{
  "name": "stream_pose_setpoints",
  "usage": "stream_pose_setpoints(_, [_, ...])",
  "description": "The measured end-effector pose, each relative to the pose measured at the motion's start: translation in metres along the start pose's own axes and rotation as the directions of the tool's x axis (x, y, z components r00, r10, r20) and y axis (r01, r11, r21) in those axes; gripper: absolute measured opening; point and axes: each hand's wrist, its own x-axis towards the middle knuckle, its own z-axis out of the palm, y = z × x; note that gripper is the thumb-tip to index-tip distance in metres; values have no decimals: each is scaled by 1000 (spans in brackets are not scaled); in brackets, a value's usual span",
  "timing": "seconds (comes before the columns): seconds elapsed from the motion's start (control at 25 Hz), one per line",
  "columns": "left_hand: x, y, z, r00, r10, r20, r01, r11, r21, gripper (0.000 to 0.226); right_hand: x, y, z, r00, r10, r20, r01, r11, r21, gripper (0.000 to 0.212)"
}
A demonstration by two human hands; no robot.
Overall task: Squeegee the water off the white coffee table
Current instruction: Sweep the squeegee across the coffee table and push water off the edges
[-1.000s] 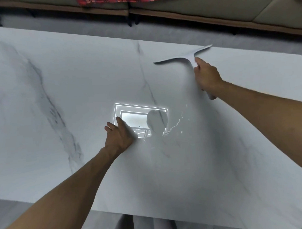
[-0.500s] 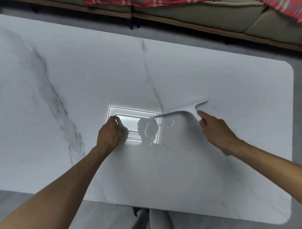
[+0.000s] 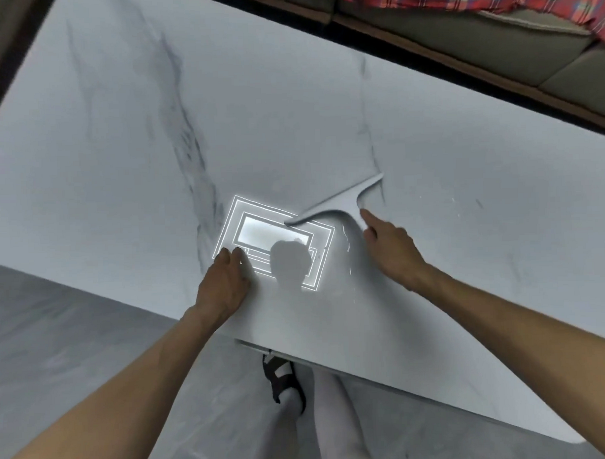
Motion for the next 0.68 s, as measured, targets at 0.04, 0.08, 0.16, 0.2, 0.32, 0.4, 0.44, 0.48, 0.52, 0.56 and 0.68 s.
stream_pose_setpoints(0.04, [-5, -6, 4, 999, 30, 10, -31, 993, 113, 28, -16, 14, 2, 1000, -6, 25, 7, 999, -50, 47])
stream_pose_setpoints(0.08, [-7, -10, 7, 1000, 10, 27, -13, 995, 102, 29, -30, 28, 0, 998, -4, 57, 11, 994, -113, 46])
stream_pose_setpoints(0.16, [-9, -11, 8, 998, 65, -14, -64, 994, 94, 37, -55, 51, -12, 992, 26, 120, 6, 964, -265, 46])
stream_pose_setpoints(0.2, [-10, -9, 8, 994, 107, -11, -105, 985, 137, 39, -63, 59, -20, 989, 43, 141, 4, 948, -320, 45])
stream_pose_setpoints(0.32, [-17, -17, 8, 988, 110, -105, -106, 993, 47, 27, -66, 52, -35, 989, -5, 150, 57, 938, -342, 43])
stream_pose_setpoints(0.4, [-24, -33, -2, 964, -31, -265, 6, 995, -96, 18, -52, 18, -24, 978, -145, 153, 184, 942, -282, 42])
stream_pose_setpoints(0.44, [-29, -44, -10, 939, -114, -323, 68, 986, -150, 18, -43, -7, -9, 952, -245, 185, 288, 920, -265, 41])
stream_pose_setpoints(0.48, [-32, -57, -18, 911, -185, -369, 120, 974, -193, 21, -35, -35, 12, 908, -348, 236, 402, 880, -251, 40])
stream_pose_setpoints(0.52, [-37, -71, -26, 880, -253, -403, 168, 958, -232, 23, -28, -63, 38, 849, -439, 294, 510, 827, -237, 40])
stream_pose_setpoints(0.56, [-39, -83, -34, 844, -313, -436, 214, 941, -261, 25, -22, -90, 65, 787, -506, 354, 597, 770, -225, 40])
stream_pose_setpoints(0.68, [-48, -120, -52, 745, -431, -509, 337, 902, -271, 37, -10, -157, 138, 627, -609, 485, 755, 628, -189, 41])
